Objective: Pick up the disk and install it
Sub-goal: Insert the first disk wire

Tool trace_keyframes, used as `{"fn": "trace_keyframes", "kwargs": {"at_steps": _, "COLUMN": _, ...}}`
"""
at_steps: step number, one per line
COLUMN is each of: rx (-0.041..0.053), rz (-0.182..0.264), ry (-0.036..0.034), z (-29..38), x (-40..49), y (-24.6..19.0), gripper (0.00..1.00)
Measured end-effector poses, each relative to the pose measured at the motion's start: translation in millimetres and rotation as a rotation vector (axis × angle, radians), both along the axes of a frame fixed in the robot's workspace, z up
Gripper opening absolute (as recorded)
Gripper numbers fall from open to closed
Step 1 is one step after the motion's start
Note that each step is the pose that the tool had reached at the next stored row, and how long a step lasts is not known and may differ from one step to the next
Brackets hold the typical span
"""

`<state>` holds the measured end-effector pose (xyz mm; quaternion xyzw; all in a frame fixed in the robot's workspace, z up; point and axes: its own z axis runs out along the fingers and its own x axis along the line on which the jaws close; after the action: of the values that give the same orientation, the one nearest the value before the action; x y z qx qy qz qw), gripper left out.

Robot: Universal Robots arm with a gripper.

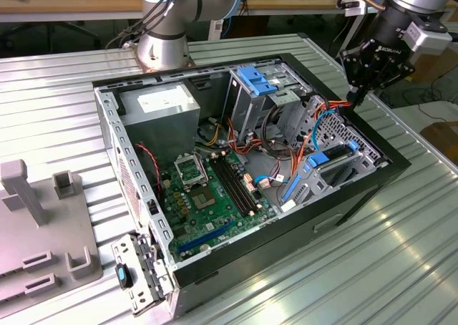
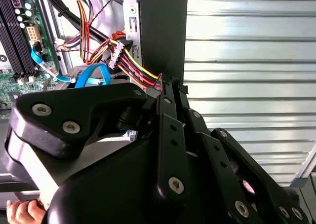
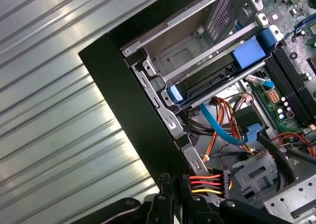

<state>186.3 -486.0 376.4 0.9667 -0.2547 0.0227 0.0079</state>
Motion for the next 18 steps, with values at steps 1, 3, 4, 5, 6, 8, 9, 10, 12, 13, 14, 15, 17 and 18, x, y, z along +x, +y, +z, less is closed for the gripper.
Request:
{"fn": "trace_keyframes", "kwargs": {"at_steps": 1, "rx": -0.0001, "rz": -0.006, "ry": 0.0, "z": 0.0, "x": 0.0, "y": 0.0, "gripper": 0.17}}
{"fn": "trace_keyframes", "kwargs": {"at_steps": 3, "rx": -0.0001, "rz": -0.026, "ry": 0.0, "z": 0.0, "x": -0.1, "y": 0.0, "gripper": 0.17}}
{"fn": "trace_keyframes", "kwargs": {"at_steps": 4, "rx": 0.0, "rz": -0.045, "ry": 0.0, "z": 0.0, "x": -0.1, "y": 0.0, "gripper": 0.17}}
{"fn": "trace_keyframes", "kwargs": {"at_steps": 5, "rx": -0.0001, "rz": -0.061, "ry": 0.0, "z": 0.0, "x": -0.1, "y": 0.0, "gripper": 0.17}}
{"fn": "trace_keyframes", "kwargs": {"at_steps": 6, "rx": -0.0001, "rz": -0.071, "ry": 0.0, "z": 0.0, "x": -0.1, "y": 0.0, "gripper": 0.17}}
{"fn": "trace_keyframes", "kwargs": {"at_steps": 8, "rx": -0.0001, "rz": -0.104, "ry": 0.0, "z": 0.0, "x": -0.1, "y": 0.0, "gripper": 0.17}}
{"fn": "trace_keyframes", "kwargs": {"at_steps": 9, "rx": -0.0001, "rz": -0.117, "ry": 0.0, "z": 0.0, "x": -0.1, "y": 0.0, "gripper": 0.17}}
{"fn": "trace_keyframes", "kwargs": {"at_steps": 10, "rx": 0.0, "rz": -0.126, "ry": 0.0, "z": 0.0, "x": -0.1, "y": 0.0, "gripper": 0.17}}
{"fn": "trace_keyframes", "kwargs": {"at_steps": 12, "rx": -0.0001, "rz": -0.165, "ry": 0.0, "z": 0.0, "x": -0.1, "y": 0.3, "gripper": 0.17}}
{"fn": "trace_keyframes", "kwargs": {"at_steps": 13, "rx": -0.0002, "rz": -0.186, "ry": 0.0, "z": -0.1, "x": -0.1, "y": 0.3, "gripper": 0.17}}
{"fn": "trace_keyframes", "kwargs": {"at_steps": 14, "rx": 0.0, "rz": -0.195, "ry": 0.0, "z": -0.2, "x": -0.1, "y": 0.4, "gripper": 0.17}}
{"fn": "trace_keyframes", "kwargs": {"at_steps": 15, "rx": 0.0, "rz": -0.202, "ry": 0.0, "z": -0.3, "x": -0.1, "y": 0.4, "gripper": 0.17}}
{"fn": "trace_keyframes", "kwargs": {"at_steps": 17, "rx": -0.0001, "rz": -0.234, "ry": 0.0, "z": -0.5, "x": -0.1, "y": 0.4, "gripper": 0.17}}
{"fn": "trace_keyframes", "kwargs": {"at_steps": 18, "rx": -0.0002, "rz": -0.245, "ry": 0.0, "z": -0.5, "x": -0.1, "y": 0.5, "gripper": 0.17}}
